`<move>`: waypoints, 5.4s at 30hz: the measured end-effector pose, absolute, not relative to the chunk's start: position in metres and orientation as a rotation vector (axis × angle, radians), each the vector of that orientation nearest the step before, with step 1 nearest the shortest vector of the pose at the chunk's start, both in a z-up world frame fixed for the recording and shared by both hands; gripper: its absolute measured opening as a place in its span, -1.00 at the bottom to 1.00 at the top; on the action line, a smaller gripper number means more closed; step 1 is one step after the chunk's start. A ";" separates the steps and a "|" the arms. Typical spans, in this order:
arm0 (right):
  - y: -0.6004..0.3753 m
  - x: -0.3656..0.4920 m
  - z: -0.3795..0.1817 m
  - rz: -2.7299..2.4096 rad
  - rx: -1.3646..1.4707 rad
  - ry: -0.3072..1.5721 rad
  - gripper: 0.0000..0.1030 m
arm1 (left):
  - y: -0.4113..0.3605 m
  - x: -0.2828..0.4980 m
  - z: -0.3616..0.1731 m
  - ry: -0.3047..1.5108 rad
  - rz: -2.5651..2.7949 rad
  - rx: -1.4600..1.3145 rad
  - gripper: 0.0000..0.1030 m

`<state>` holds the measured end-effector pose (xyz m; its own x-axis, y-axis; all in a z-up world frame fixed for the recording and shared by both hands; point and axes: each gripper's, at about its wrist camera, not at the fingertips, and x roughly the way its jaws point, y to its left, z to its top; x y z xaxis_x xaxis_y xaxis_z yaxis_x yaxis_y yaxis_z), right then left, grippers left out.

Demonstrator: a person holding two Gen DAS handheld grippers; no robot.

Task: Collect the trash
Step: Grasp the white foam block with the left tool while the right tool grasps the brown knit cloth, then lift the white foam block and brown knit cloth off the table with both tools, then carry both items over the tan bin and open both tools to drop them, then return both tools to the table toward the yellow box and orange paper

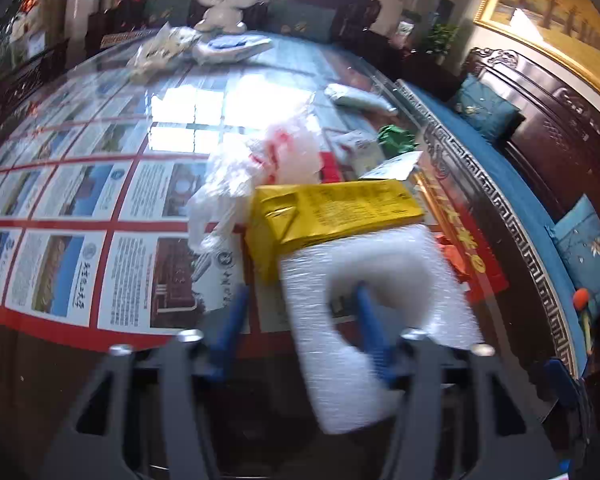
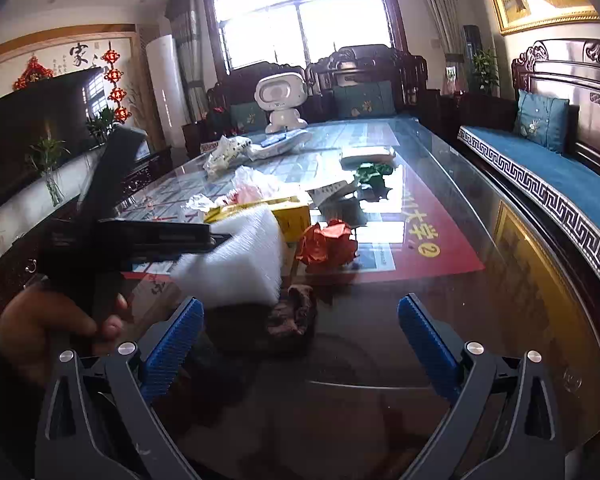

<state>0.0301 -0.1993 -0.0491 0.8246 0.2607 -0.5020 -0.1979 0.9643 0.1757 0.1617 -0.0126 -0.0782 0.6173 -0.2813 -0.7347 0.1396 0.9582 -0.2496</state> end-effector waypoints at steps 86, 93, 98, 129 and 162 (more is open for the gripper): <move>-0.171 -0.129 -0.039 0.266 0.008 0.704 -0.79 | 0.036 -0.080 -0.050 0.751 -0.470 -0.066 -0.64; -0.160 -0.167 -0.099 0.294 -0.007 0.878 -0.78 | 0.036 -0.118 -0.110 0.907 -0.485 -0.048 -0.64; -0.160 -0.175 -0.138 0.304 0.017 0.984 -0.78 | 0.026 -0.131 -0.171 1.079 -0.512 -0.028 -0.64; -0.170 -0.151 -0.209 0.321 0.013 1.142 -0.51 | 0.003 -0.099 -0.257 1.265 -0.440 0.143 0.57; -0.169 -0.111 -0.073 0.319 -0.004 0.660 0.72 | 0.017 -0.045 -0.073 0.751 -0.312 0.137 0.90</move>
